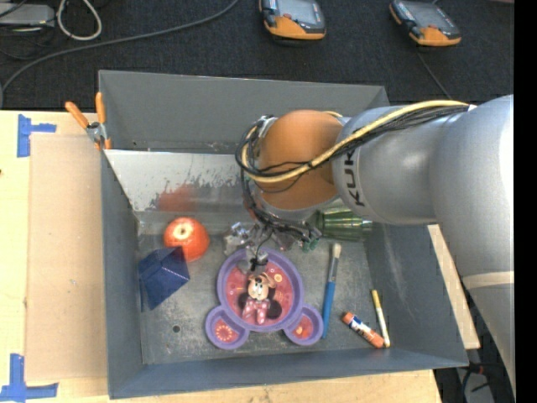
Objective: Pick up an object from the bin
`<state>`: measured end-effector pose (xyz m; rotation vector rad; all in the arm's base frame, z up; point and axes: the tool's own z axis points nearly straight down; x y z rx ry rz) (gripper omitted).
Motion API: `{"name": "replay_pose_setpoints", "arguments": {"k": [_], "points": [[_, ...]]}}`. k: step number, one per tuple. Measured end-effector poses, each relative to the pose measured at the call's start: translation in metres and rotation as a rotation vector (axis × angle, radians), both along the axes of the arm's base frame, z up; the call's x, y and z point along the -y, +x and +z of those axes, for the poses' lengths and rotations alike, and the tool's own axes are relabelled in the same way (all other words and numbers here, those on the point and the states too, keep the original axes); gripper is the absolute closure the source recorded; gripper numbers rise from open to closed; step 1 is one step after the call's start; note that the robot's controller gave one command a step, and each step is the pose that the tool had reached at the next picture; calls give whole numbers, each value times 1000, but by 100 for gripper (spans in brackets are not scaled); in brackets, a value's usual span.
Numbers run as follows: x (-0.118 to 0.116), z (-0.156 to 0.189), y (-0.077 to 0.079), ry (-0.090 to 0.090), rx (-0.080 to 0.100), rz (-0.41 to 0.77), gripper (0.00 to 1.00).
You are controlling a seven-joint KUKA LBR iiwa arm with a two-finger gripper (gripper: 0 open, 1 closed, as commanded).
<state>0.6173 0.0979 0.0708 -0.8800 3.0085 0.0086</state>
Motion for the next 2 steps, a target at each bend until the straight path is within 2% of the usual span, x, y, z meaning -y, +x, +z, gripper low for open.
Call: {"name": "replay_pose_setpoints", "arguments": {"k": [1, 2], "points": [[0, 21, -2, -1, -6, -2, 100], [0, 49, -1, -1, -1, -2, 100]]}}
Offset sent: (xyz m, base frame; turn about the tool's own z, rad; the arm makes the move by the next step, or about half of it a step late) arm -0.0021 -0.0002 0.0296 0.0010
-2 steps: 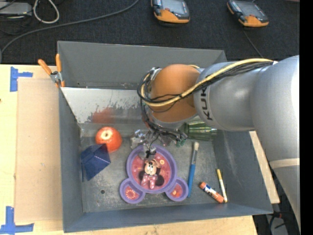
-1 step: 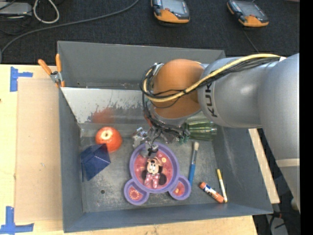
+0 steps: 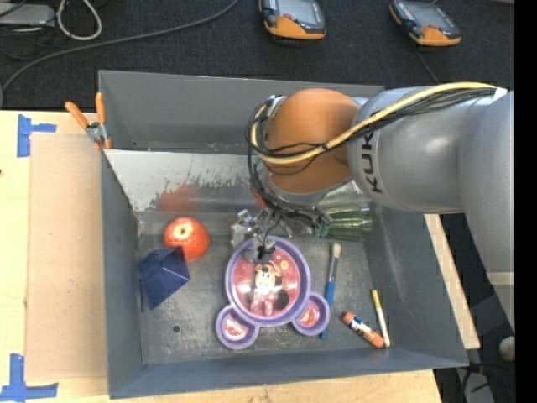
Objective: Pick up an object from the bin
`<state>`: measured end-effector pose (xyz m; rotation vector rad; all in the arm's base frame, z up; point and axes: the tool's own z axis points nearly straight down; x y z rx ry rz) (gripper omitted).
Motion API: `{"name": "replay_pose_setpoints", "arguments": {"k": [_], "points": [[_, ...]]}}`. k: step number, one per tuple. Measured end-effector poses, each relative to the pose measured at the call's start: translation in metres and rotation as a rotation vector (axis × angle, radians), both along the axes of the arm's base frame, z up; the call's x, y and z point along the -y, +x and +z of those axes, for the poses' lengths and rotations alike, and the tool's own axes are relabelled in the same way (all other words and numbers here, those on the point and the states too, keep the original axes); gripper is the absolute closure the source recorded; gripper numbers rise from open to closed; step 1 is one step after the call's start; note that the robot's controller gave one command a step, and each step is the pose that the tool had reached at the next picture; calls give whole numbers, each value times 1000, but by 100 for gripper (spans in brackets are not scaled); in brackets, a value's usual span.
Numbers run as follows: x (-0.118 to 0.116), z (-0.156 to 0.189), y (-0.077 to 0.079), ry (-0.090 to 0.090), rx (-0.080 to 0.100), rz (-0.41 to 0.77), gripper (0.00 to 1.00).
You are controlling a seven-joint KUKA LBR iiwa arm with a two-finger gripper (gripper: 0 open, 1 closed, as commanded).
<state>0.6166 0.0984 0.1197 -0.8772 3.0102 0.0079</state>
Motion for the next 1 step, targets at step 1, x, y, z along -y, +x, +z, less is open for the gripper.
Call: {"name": "replay_pose_setpoints", "arguments": {"k": [1], "points": [[0, 35, -2, -1, -9, -2, 100]]}}
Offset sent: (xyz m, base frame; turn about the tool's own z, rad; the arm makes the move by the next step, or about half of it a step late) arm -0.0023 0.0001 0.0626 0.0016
